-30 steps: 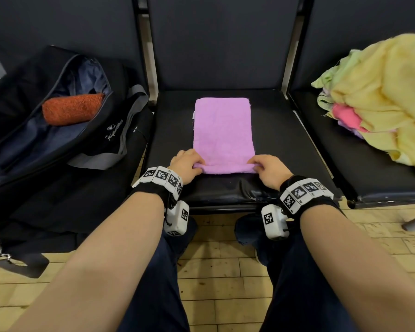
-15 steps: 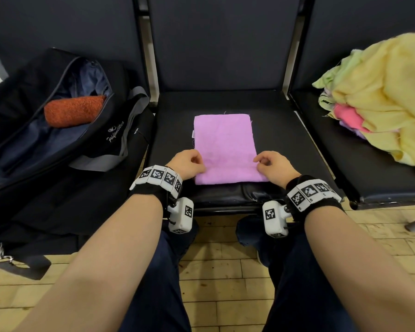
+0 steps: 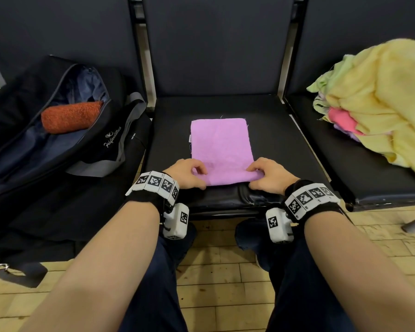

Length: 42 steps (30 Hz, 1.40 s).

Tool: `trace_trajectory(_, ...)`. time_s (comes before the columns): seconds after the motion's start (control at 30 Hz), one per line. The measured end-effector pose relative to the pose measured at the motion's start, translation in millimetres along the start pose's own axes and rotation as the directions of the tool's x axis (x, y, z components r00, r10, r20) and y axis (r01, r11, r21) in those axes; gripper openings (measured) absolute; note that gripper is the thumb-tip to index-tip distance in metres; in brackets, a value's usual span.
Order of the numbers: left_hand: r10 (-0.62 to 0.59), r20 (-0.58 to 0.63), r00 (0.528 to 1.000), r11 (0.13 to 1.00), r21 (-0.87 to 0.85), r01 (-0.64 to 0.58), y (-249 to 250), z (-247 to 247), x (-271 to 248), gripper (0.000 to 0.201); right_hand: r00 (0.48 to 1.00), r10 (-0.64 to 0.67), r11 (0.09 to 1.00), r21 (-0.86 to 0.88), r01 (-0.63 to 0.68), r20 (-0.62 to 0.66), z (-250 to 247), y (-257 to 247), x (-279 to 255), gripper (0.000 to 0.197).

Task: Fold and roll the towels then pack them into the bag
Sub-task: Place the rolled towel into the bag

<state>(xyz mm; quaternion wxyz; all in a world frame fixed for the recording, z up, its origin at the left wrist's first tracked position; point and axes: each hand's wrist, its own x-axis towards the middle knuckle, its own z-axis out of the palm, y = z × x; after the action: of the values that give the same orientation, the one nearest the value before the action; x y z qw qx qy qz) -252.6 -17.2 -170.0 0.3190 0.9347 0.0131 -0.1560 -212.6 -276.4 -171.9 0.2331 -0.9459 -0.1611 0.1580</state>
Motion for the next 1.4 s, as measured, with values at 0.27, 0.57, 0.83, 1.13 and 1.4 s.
trace_trajectory(0.27,0.107,-0.129,0.986,0.990,-0.081,-0.118,-5,6,2,0.032,0.995,0.013,0.998,0.057,-0.007,-0.102,1,-3,-1,0.023)
trace_trajectory(0.57,0.034,-0.169,0.985,0.978,-0.200,-0.068,4,6,7,0.006,0.973,0.216,0.962,0.190,-0.197,-0.086,3,-6,4,0.016)
trace_trajectory(0.83,0.136,-0.308,0.942,0.971,-0.148,-0.189,-1,15,10,0.011,0.924,-0.139,0.981,0.078,0.178,-0.357,5,-3,7,0.010)
trace_trajectory(1.13,0.195,-0.126,0.973,0.981,0.021,-0.194,-3,8,2,0.037,0.999,-0.022,0.997,0.078,0.025,-0.039,2,6,6,0.042)
trace_trajectory(1.4,0.094,-0.170,0.981,0.994,-0.039,-0.102,0,12,5,0.039,0.985,-0.076,0.993,0.076,0.088,-0.155,1,2,0,0.032)
